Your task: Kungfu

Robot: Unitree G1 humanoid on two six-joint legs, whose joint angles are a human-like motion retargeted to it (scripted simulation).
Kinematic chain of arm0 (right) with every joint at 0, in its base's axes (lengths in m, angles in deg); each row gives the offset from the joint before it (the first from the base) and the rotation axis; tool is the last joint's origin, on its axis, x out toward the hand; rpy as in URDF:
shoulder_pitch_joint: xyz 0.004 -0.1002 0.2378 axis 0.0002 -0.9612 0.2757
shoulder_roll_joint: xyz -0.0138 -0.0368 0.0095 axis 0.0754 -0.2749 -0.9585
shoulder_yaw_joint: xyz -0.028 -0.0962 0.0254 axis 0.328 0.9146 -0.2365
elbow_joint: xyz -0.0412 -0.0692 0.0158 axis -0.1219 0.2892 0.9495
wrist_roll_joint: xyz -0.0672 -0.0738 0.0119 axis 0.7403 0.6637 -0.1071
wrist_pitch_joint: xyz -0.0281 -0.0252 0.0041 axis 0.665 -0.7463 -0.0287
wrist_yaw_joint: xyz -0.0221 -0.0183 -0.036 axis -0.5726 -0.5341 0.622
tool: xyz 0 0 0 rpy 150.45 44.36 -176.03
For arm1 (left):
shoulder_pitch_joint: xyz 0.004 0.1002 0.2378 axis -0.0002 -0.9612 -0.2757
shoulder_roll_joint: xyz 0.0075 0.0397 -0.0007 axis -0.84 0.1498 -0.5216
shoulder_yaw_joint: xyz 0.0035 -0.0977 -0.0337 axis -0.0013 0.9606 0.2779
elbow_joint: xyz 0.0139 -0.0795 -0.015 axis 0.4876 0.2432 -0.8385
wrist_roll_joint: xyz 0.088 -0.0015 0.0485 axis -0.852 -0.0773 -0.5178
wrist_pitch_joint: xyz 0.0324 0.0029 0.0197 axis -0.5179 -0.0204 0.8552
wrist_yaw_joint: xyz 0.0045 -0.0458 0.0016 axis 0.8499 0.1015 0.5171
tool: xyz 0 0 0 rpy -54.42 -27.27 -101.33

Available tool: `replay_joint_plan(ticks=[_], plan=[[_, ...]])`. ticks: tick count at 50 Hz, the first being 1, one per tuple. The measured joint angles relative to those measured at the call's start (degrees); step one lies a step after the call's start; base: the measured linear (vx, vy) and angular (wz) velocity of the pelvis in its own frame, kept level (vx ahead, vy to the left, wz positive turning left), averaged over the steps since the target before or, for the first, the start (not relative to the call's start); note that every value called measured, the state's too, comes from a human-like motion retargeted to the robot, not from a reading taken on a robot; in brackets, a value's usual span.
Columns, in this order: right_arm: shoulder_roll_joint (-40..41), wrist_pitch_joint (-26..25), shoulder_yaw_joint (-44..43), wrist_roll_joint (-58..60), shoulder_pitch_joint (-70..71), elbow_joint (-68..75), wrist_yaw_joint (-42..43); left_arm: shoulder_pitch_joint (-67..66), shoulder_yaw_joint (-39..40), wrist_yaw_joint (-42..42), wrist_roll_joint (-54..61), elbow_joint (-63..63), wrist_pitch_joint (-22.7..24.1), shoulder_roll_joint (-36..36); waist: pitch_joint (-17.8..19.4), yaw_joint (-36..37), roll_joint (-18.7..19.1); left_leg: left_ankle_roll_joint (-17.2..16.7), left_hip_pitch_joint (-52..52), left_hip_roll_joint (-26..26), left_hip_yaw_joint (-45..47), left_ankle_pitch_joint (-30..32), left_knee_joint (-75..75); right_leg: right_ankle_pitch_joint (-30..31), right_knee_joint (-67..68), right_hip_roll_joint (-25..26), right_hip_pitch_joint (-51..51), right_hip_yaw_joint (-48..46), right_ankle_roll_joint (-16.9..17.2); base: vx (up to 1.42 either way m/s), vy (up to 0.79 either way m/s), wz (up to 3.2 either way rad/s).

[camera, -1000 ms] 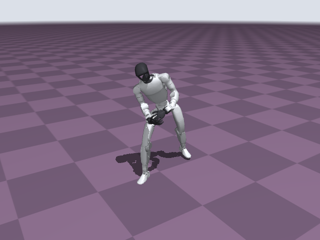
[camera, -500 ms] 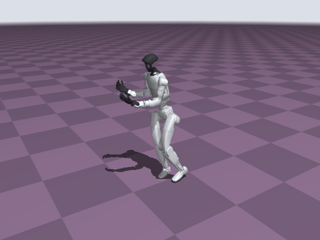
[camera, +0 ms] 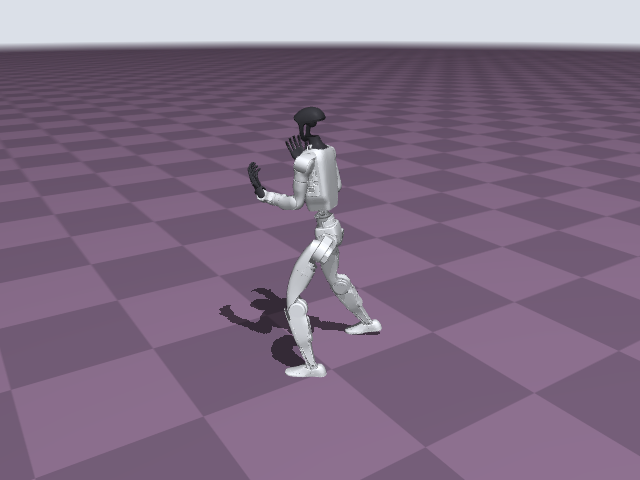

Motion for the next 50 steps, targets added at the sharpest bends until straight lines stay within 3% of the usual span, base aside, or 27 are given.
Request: replay_joint_plan(ticks=[2, 5, 10, 13, 15, 17, 18, 20, 22, 23, 24, 25, 27, 28, 30, 32, 35, 39, 45, 50], plan=[[-1.7, -0.38, 0.45, 3.1, 2.99, -0.04, -0.11, -2.39, 3.6, 0.36, -4.83, -3.2, 2.61, -5.81, -1.32, 4.2, -1.51, 0.13, -1.7, -1.84, -0.1, -0.6, 0.47, 1.36, -2.01, -4.47, 0.25, -8.67, 0.62, 0.3, 0.14, 0.32], [-4.2, -0.46, 1.76, 10.69, 10.4, 1.32, 2.05, -6.39, 9.73, 2.27, -13.57, -8.09, 6.93, -15.39, -2.38, 8.45, -3.76, 0.76, -4.26, -4.7, -1.44, -0.58, 0.55, 2.69, -5.73, -7.25, 3.34, -17.39, 2.06, 0.34, 0.11, 1.38], [-10.84, -2.59, 5.59, 20.9, 26.86, 7.47, 12.06, -11.89, 21.76, 8.13, -25.25, -12.13, 9.93, -28.68, -3.38, 16.9, -10.21, 2.37, -8.16, -10.11, -3.82, 1.36, 0.17, 3.48, -9.38, -7.51, 8.85, -22.95, 4.65, 0.32, -0.08, 2.06], [-16.19, -5.5, 4.56, 20.08, 37.35, 16.32, 11.65, -13.62, 30.39, 11.91, -29.63, -9.36, 9.02, -36.12, -2.47, 24.04, -13.6, 3.27, -9.56, -11.84, -5.69, 2.61, -0.03, 3.04, -10.54, -6.17, 11.7, -27.86, 3.99, 0.21, -0.25, 1.8], [-18.52, -6.3, 2.24, 22.72, 46.13, 28.19, 5.74, -13.35, 36.83, 14.36, -34.08, -3.41, 9.57, -41.1, -0.02, 29.61, -15.24, 3.27, -9.35, -12.15, -6.66, 3.24, -0.02, 2.71, -11.55, -5.08, 13.9, -29.82, 3.59, 0.06, -0.26, 1.14], [-20.56, -2.9, 1.73, 33.55, 56.02, 46.9, 0.51, -13.35, 42.92, 18.94, -43.38, 7.57, 12.9, -47.66, 2.94, 34.56, -16.24, 3.15, -7.75, -12.58, -7.29, 4.16, -0.6, 2.43, -12.33, -4.21, 16.41, -30.12, 3.54, 0.09, -0.23, 0.84], [-21.37, -0.01, 2.28, 41.94, 61.28, 58.15, 0.65, -13.95, 46.32, 22.0, -49.85, 14.68, 15.3, -51.4, 4.0, 36.33, -16.58, 3.06, -6.97, -12.88, -7.63, 4.73, -1.13, 2.28, -12.71, -3.78, 17.48, -29.99, 3.54, 0.04, -0.18, 0.78], [-21.86, 2.93, 6.83, 66.96, 73.52, 85.02, 11.72, -14.8, 52.62, 32.01, -66.81, 33.43, 19.94, -59.53, 5.42, 38.16, -16.54, 2.77, -5.42, -13.64, -8.55, 5.89, -2.66, 1.98, -13.32, -3.21, 19.19, -30.02, 3.63, -0.09, -0.08, 0.73], [-20.7, -14.65, 12.29, 90.55, 83.83, 107.8, 22.88, -12.91, 57.76, 45.2, -88.39, 56.04, 16.76, -66.39, 5.75, 39.08, -16.01, 2.43, -4.2, -13.92, -9.02, 7.05, -4.48, 1.68, -13.75, -2.9, 20.17, -30.56, 3.57, -0.1, 0.07, 0.56], [-19.05, -29.0, 10.64, 98.09, 86.0, 114.69, 23.85, -10.61, 59.99, 50.08, -98.8, 67.55, 12.03, -69.14, 6.24, 39.79, -15.45, 2.18, -3.5, -13.85, -9.29, 7.71, -5.45, 1.63, -14.04, -2.57, 20.75, -30.92, 3.55, -0.15, 0.09, 0.55], [-17.99, -35.38, 8.01, 100.85, 87.06, 119.15, 23.98, -8.68, 61.53, 50.67, -105.13, 76.85, 6.54, -71.5, 7.08, 40.59, -14.87, 1.89, -2.83, -13.81, -9.68, 8.46, -6.48, 1.66, -14.33, -2.17, 21.36, -31.28, 3.63, -0.21, 0.07, 0.61], [-17.22, -37.77, 4.87, 101.24, 87.56, 122.41, 23.69, -6.94, 62.74, 49.1, -109.42, 85.05, 0.69, -73.66, 8.12, 41.44, -14.28, 1.58, -2.16, -13.78, -10.12, 9.26, -7.54, 1.75, -14.63, -1.73, 21.99, -31.64, 3.77, -0.2, 0.0, 0.72], [-19.83, -25.53, 7.7, 89.31, 87.77, 121.88, 17.79, -11.1, 66.35, 44.42, -106.66, 88.67, -2.85, -75.03, 9.03, 41.84, -14.1, 1.03, -1.37, -13.9, -10.96, 10.9, -9.48, 1.94, -15.19, -0.4, 22.63, -31.66, 3.84, -0.12, -0.05, 0.68], [-19.28, -19.87, 7.66, 86.98, 86.08, 119.31, 17.35, -15.18, 68.63, 45.38, -102.73, 88.67, -2.0, -74.84, 8.57, 41.2, -14.13, 0.8, -0.95, -13.81, -11.08, 11.58, -10.36, 1.83, -15.21, 0.11, 22.65, -31.33, 3.74, -0.08, 0.03, 0.4], [-17.64, -16.75, 5.89, 90.88, 83.5, 115.82, 24.99, -21.57, 73.04, 49.15, -96.45, 88.67, 7.01, -72.96, 7.98, 40.65, -13.68, 0.37, -0.53, -13.39, -10.69, 12.85, -12.01, 0.93, -15.15, 0.32, 22.21, -31.32, 3.35, -0.14, 0.13, 0.05], [-17.06, -16.9, 5.69, 96.01, 82.92, 115.85, 30.77, -23.51, 76.38, 55.15, -97.9, 88.67, 14.91, -71.26, 7.78, 40.84, -13.44, -0.05, -0.5, -12.96, -10.31, 14.09, -13.25, -0.61, -15.41, 0.43, 22.08, -32.06, 2.22, -0.24, 0.15, -0.04], [-17.11, -18.69, 4.84, 94.49, 81.27, 116.16, 27.08, -21.46, 75.88, 60.47, -103.39, 88.65, 17.63, -70.95, 7.54, 40.08, -13.63, -0.67, 0.27, -13.17, -10.88, 16.5, -15.46, -2.35, -15.78, 1.92, 22.66, -31.91, 0.84, -0.09, 0.03, 0.45], [-16.25, -18.75, 2.76, 90.44, 78.9, 115.81, 24.03, -15.18, 70.56, 57.9, -101.22, 81.03, 21.84, -69.54, 7.03, 38.16, -13.27, -1.69, 2.2, -13.02, -12.59, 19.68, -18.89, -2.62, -15.4, 3.93, 23.16, -31.91, 0.01, -0.08, 0.04, 0.41], [-16.29, -20.38, 3.68, 91.86, 78.44, 115.75, 23.9, -4.59, 55.95, 51.56, -84.1, 56.7, 31.69, -64.89, 7.32, 38.24, -12.4, -1.54, 3.96, -11.45, -12.54, 21.46, -21.01, -4.53, -14.89, 5.65, 23.0, -29.41, -1.94, -0.09, 0.05, -0.15], [-15.2, -23.22, 3.99, 91.88, 77.8, 115.82, 23.48, 6.66, 38.24, 41.02, -66.72, 29.25, 34.3, -61.2, 7.14, 37.15, -11.89, -0.99, 5.23, -9.96, -12.08, 21.63, -21.76, -4.55, -14.58, 6.92, 22.98, -27.83, -2.73, -0.03, 0.05, -0.14]])
